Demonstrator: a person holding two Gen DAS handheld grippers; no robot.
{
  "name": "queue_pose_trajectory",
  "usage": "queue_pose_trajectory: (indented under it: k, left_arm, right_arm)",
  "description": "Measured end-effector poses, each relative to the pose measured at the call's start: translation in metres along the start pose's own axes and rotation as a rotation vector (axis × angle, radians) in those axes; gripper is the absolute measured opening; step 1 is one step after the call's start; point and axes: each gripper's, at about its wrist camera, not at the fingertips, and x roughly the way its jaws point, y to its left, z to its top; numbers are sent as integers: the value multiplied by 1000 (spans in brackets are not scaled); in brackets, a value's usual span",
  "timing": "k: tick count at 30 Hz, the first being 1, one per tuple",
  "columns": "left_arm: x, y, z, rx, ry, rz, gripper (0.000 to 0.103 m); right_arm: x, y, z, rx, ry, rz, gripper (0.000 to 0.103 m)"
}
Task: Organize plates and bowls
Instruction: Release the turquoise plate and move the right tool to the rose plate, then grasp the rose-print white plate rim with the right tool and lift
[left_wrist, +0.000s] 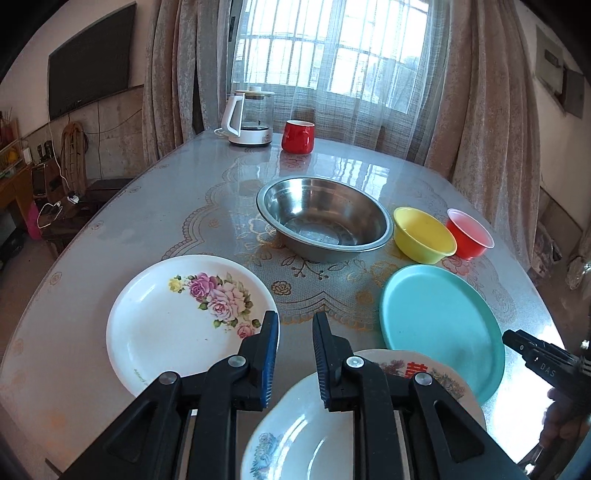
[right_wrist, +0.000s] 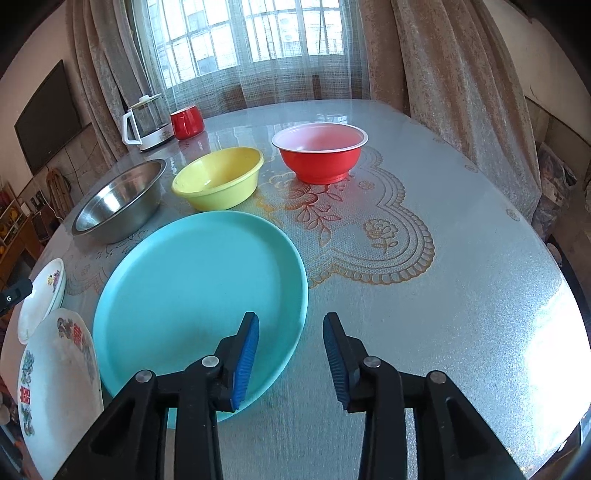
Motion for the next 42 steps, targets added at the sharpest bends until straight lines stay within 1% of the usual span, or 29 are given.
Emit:
queue_pose_trajectory:
  k: [2,4,7,10,12,15,17,19,21,25,26,29,33,35,38,39,40,42]
  left_arm:
    - [-4,16,-1,-36,6,2,20]
    - [-9,35,-4,-82,6,19,20]
    - [-16,64,-8,-142,-1,38,20]
    - [-21,89,-12,-176,-12,64,23]
    - [-22,104,-15,-202,-14,77,26]
    - [-20,125,-20,-238,-17,99,26]
    - [-19,135,-23,-259,-11,87,26]
    - [-15,143,-25,-277,-4,73,26]
    - [-11,148,-25,-291,4,62,26]
    - [-2,150,-24,-295,18,29,26]
    - [1,151,-23,-297,22,23,26]
    - [11,154,-21,-299,41,9,26]
    - [25,157,-20,-304,68,18,26]
    - [30,158,-21,-309,77,15,26]
    - [35,155,-20,-299,75,12,25]
    - [36,153,-19,-291,77,11,22]
    - [37,151,-18,-286,80,11,20]
    - [38,147,-17,-261,76,35,19]
  right_arm:
    - [-6,9,5,-20,-15,18,38]
    - [-10,19,9,-43,-25,56,38]
    - [-14,39,14,-80,-17,145,39]
    - [-16,65,17,-127,3,249,39]
    - [-15,83,20,-153,27,320,39]
    - [-10,110,24,-160,77,439,39]
    - [-4,127,26,-151,116,506,39]
    - [5,144,28,-138,159,556,39]
    - [16,161,28,-124,201,586,39]
    - [36,190,29,-129,238,581,38]
    - [41,196,30,-126,249,579,36]
    - [55,211,34,-124,279,582,35]
    - [73,231,36,-156,310,541,31]
    - [83,239,36,-178,329,520,26]
    - [97,251,34,-205,360,500,24]
    - [100,253,32,-212,372,491,23]
    - [101,256,32,-219,358,493,21]
    - [102,264,31,-256,352,490,17]
